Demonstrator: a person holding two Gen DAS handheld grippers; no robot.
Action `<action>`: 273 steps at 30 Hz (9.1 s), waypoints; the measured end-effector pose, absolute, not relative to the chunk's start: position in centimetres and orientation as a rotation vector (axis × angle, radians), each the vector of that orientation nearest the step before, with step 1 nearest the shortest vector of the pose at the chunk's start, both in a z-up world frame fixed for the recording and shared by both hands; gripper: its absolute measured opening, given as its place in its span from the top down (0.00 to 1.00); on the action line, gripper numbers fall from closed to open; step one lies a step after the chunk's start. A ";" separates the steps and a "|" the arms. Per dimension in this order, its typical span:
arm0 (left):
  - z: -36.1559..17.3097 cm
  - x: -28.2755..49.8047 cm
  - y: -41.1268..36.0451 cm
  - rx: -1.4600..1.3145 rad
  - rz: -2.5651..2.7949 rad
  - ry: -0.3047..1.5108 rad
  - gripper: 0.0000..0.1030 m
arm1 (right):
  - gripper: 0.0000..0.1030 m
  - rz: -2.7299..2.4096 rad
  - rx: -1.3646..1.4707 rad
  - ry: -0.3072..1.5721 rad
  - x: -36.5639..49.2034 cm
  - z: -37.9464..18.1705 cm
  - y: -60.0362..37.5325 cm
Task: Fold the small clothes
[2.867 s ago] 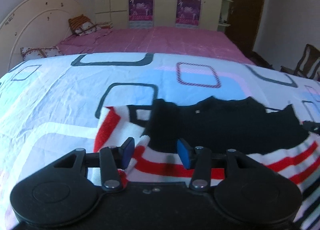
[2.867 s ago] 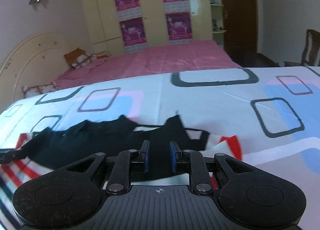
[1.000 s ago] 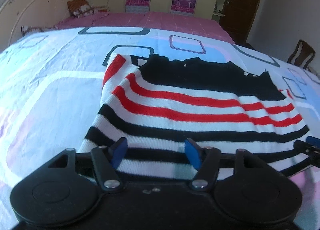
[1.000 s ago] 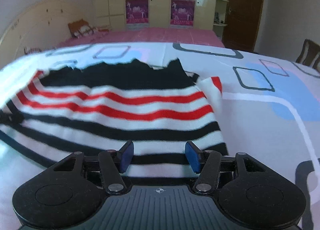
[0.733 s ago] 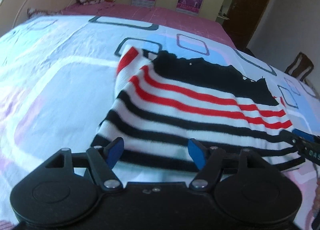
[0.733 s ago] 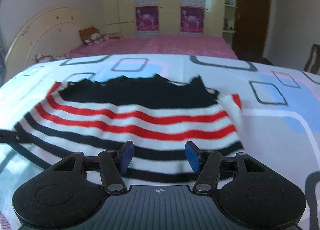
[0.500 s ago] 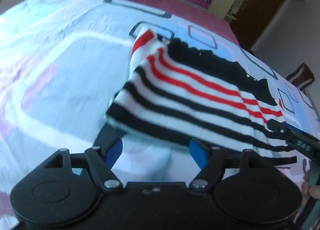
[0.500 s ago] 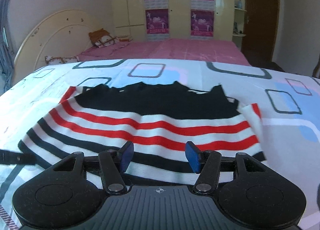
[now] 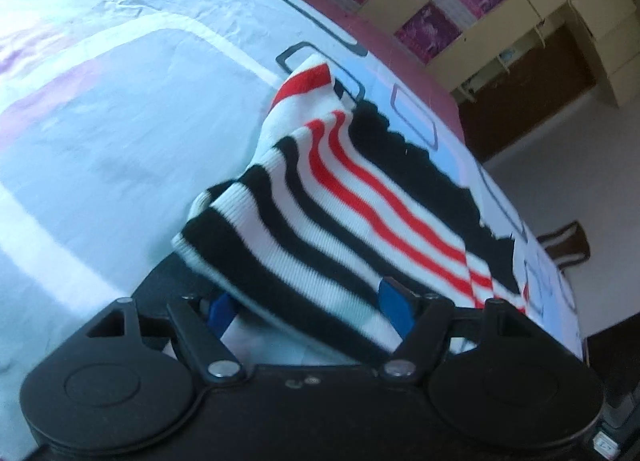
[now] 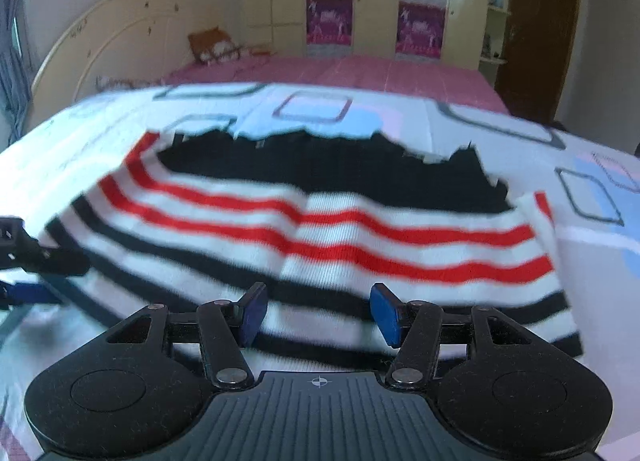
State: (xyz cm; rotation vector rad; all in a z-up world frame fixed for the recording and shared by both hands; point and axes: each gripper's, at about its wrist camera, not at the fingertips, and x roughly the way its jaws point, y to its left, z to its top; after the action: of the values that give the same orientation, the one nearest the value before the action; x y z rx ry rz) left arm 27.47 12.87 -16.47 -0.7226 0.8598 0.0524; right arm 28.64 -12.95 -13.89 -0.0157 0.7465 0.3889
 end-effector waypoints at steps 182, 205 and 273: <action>-12.1 30.7 -9.2 -0.050 -0.272 0.711 0.44 | 0.46 0.339 0.457 0.816 32.2 -12.8 -33.7; -12.4 40.1 -8.0 -0.103 -0.131 0.747 0.44 | 0.47 0.299 0.445 0.884 42.4 -15.3 -32.3; -12.8 34.4 -7.5 -0.159 -0.130 0.787 0.41 | 0.88 0.316 0.218 0.786 35.8 -15.3 -31.3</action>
State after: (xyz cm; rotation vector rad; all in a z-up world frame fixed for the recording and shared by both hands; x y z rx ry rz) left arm 34.40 -7.51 -12.78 -0.1591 0.7866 -0.1296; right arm 35.79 -31.26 -15.29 0.2183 0.7859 0.3163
